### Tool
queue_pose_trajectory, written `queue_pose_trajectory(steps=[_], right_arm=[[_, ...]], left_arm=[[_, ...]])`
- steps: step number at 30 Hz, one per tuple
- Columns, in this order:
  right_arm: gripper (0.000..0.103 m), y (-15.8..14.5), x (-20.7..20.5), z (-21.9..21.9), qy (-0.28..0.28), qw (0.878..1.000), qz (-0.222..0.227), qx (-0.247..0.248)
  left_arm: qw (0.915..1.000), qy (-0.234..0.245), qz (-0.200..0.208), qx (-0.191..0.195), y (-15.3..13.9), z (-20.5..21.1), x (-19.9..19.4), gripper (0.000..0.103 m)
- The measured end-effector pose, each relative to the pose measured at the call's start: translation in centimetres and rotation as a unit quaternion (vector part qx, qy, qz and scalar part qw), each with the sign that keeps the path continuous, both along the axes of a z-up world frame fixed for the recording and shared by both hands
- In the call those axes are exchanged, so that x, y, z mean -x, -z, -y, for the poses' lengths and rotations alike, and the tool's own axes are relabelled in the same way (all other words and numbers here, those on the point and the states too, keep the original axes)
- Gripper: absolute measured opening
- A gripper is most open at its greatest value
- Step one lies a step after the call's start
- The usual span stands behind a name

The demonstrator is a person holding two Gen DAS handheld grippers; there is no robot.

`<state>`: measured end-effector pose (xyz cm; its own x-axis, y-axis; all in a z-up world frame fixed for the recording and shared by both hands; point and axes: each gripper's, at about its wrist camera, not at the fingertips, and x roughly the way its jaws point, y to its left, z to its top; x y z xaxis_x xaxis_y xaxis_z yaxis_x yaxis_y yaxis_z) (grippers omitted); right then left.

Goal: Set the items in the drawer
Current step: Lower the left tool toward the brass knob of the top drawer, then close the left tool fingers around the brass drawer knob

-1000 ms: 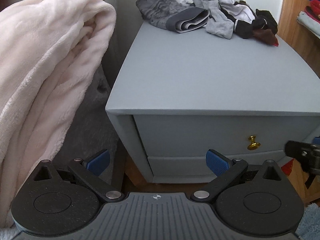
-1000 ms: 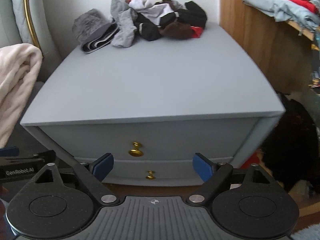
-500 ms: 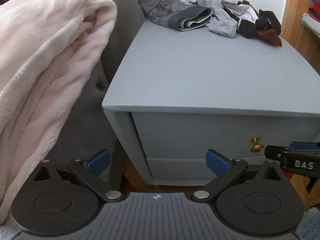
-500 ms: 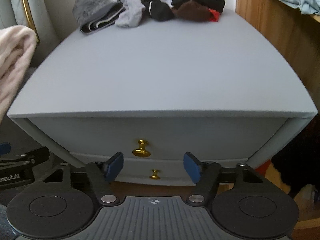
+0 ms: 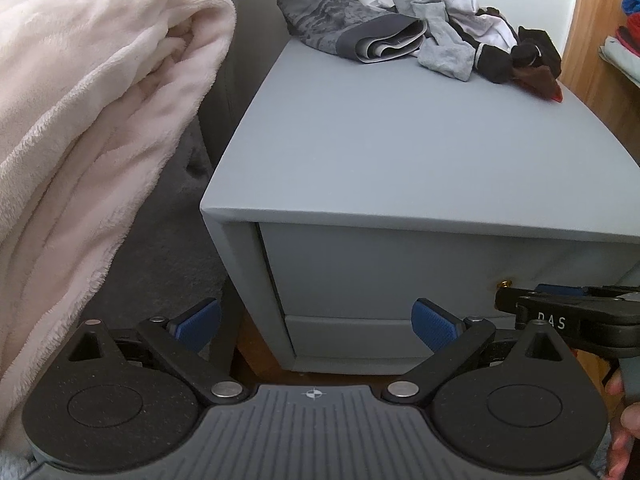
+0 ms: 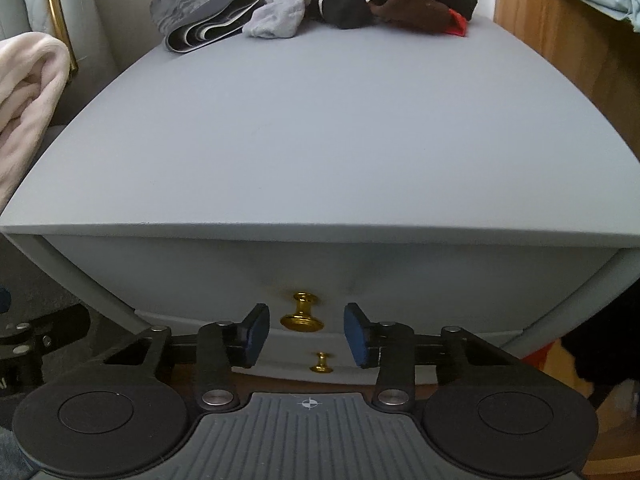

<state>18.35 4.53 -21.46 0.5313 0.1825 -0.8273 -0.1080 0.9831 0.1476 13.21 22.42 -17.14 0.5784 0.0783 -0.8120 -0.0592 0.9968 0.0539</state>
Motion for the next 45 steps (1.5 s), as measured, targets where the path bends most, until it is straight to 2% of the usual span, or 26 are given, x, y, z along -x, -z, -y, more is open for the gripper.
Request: queue_pose_trajectory(steps=[6,12,16,21,26,28,30,33,38,45], right_arm=[[0.037,-0.2,0.0,0.6,-0.012,1.000,-0.002,0.003],[0.037,-2.0,1.6,3.2,-0.019,0.998,0.000,0.063],[0.039,-3.7,3.3,6.3,0.021,0.997,-0.012,0.067],[0.039,-5.4,5.1,9.5,0.073,0.996,-0.014,0.055],[0.039,-5.8,5.6,10.2,0.086,0.995,-0.007,0.050],[0.039,-5.8,5.4,10.0,0.088,0.995,-0.006,0.045],[0.039,-6.1,5.6,9.9,0.085,0.995,0.002,0.046],[0.040,-5.9,5.3,9.7,0.078,0.996,0.008,0.050],[0.040,-5.6,4.8,10.1,0.091,0.995,0.000,0.036],[0.040,-5.8,4.8,10.0,0.089,0.996,0.004,0.029]], left_arm=[[0.9999,0.003,-0.001,0.010,0.0,0.1,-0.3,0.101],[0.9989,0.030,0.000,0.037,0.3,2.1,-0.8,0.096],[0.9959,0.071,-0.014,0.053,1.4,5.2,-1.2,0.089],[0.9909,0.118,0.002,0.064,2.0,8.7,-1.4,0.074],[0.9923,0.090,-0.004,0.085,2.8,9.5,-2.3,0.071],[0.9915,0.096,0.003,0.088,2.9,9.9,-2.3,0.068],[0.9908,0.106,0.003,0.083,3.0,10.3,-2.3,0.056],[0.9901,0.100,-0.008,0.098,3.5,10.1,-2.8,0.045],[0.9908,0.088,-0.014,0.102,4.0,10.0,-3.5,0.039],[0.9897,0.091,-0.023,0.108,4.3,10.9,-4.2,0.039]])
